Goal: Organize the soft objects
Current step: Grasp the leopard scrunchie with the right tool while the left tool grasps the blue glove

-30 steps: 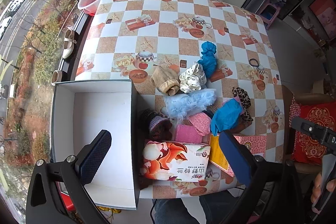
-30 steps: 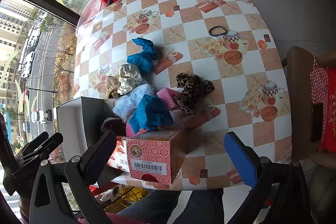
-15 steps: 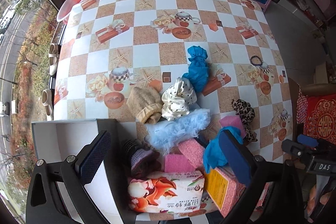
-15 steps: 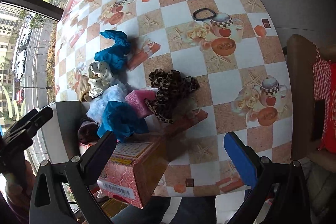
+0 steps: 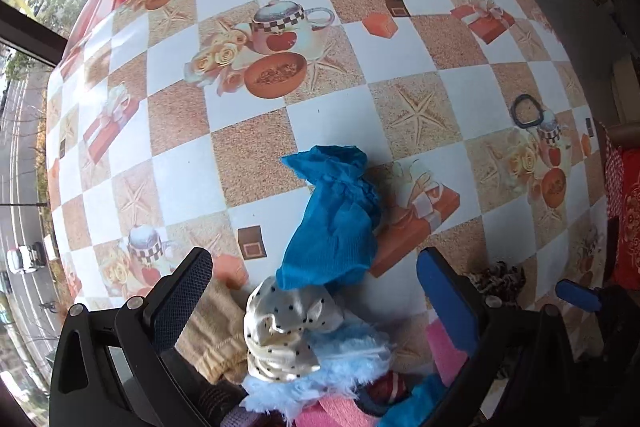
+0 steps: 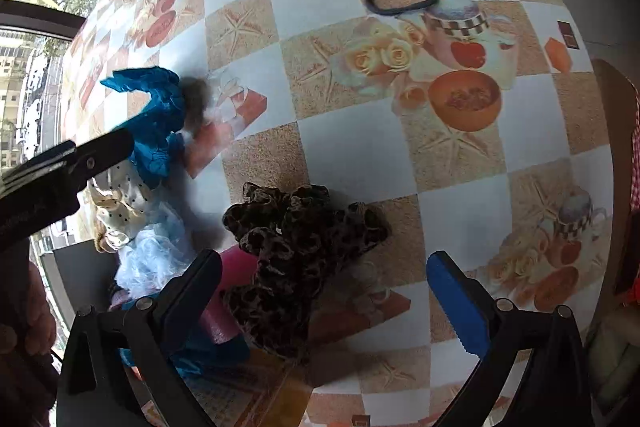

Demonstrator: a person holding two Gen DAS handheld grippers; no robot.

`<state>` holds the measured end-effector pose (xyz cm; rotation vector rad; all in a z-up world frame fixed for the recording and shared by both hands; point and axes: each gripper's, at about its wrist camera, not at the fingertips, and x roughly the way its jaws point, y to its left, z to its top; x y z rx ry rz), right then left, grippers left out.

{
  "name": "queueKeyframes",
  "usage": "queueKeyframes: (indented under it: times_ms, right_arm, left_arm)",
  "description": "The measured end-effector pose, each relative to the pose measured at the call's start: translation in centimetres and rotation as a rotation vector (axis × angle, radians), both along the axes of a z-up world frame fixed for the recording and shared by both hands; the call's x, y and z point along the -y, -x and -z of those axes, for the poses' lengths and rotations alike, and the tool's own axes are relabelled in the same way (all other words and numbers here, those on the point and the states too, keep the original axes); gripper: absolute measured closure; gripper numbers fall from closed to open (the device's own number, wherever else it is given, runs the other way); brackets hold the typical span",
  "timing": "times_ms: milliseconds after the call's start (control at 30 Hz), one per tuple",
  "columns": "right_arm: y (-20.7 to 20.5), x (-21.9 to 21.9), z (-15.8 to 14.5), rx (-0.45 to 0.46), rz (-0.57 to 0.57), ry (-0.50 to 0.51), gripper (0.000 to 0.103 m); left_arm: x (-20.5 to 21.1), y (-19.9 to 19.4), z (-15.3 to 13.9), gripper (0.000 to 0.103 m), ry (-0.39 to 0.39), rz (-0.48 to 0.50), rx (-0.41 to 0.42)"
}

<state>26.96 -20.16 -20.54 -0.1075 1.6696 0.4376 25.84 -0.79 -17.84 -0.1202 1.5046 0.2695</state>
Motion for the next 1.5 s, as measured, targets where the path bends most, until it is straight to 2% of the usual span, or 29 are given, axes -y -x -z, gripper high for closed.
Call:
queueKeyframes:
  times_ms: [100, 167, 200, 267, 333, 467, 700, 900, 967, 1100, 1200, 1233, 1267, 1367, 1433, 1467, 1500]
  right_arm:
    - [0.1, 0.1, 1.7, 0.028, -0.059, 0.092, 0.0]
    - [-0.1, 1.4, 2.0, 0.059, -0.067, 0.142, 0.0]
    - [-0.4, 2.4, 2.0, 0.075, -0.059, 0.164, 0.0]
    - [-1.3, 5.1, 2.0, 0.092, -0.019, 0.222, 0.0]
    - [-2.2, 7.8, 1.8, 0.087, 0.044, 0.233, 0.0]
    - [-2.9, 10.3, 0.4, 0.077, 0.115, 0.111, 0.0]
    - [-1.8, 8.6, 1.5, 0.054, 0.07, 0.097, 0.0]
    - [-0.7, 6.6, 4.1, 0.075, -0.027, 0.199, 0.0]
    - [-0.9, 6.7, 4.3, 0.083, -0.024, 0.192, 0.0]
    - [-1.3, 7.7, 4.5, 0.073, -0.017, 0.192, 0.0]
    - [-1.4, 8.0, 4.4, 0.085, -0.008, 0.188, 0.0]
    - [-1.4, 8.2, 4.4, 0.088, -0.009, 0.187, 0.0]
    - [-1.4, 6.0, 4.6, 0.089, -0.01, 0.19, 0.0]
    - [-1.5, 5.5, 4.6, 0.077, -0.028, 0.199, 0.0]
    - [-1.3, 5.1, 4.8, 0.061, -0.058, 0.204, 0.0]
    - [-1.1, 5.0, 4.7, 0.058, -0.073, 0.207, 0.003]
    - [-0.8, 4.9, 4.6, 0.067, -0.084, 0.206, 0.012]
  left_arm:
    - [0.2, -0.8, 1.8, 0.001, -0.096, 0.023, -0.029]
    - [-0.3, -1.1, 2.6, 0.001, -0.195, 0.016, -0.049]
    - [-0.9, -1.0, 2.8, 0.001, -0.211, 0.0, -0.051]
    - [-2.3, -0.7, 2.7, 0.001, -0.176, -0.053, -0.054]
    - [-3.2, -0.6, 2.0, 0.001, -0.105, -0.096, -0.024]
    - [-3.2, -1.0, 0.9, 0.001, 0.014, -0.099, 0.026]
    - [-2.0, -1.8, 2.9, 0.001, 0.012, -0.1, -0.018]
    - [-2.5, -2.0, 5.0, 0.001, 0.012, -0.107, -0.057]
    - [-2.2, -2.0, 5.6, 0.0, 0.013, -0.098, -0.065]
    - [-2.4, -2.1, 6.4, 0.0, 0.043, -0.1, -0.046]
    - [-2.2, -2.0, 7.6, 0.0, 0.122, -0.138, -0.029]
    - [-2.2, -2.1, 7.8, 0.0, 0.118, -0.138, -0.034]
    - [-2.2, -2.2, 7.9, 0.0, 0.121, -0.141, -0.042]
    - [-2.8, -3.0, 8.7, 0.0, 0.134, -0.154, -0.082]
    - [-2.8, -3.5, 8.6, 0.004, 0.139, -0.155, -0.081]
    - [-2.4, -3.7, 8.4, 0.01, 0.134, -0.142, -0.068]
    - [-1.8, -4.1, 7.8, 0.022, 0.128, -0.119, -0.053]
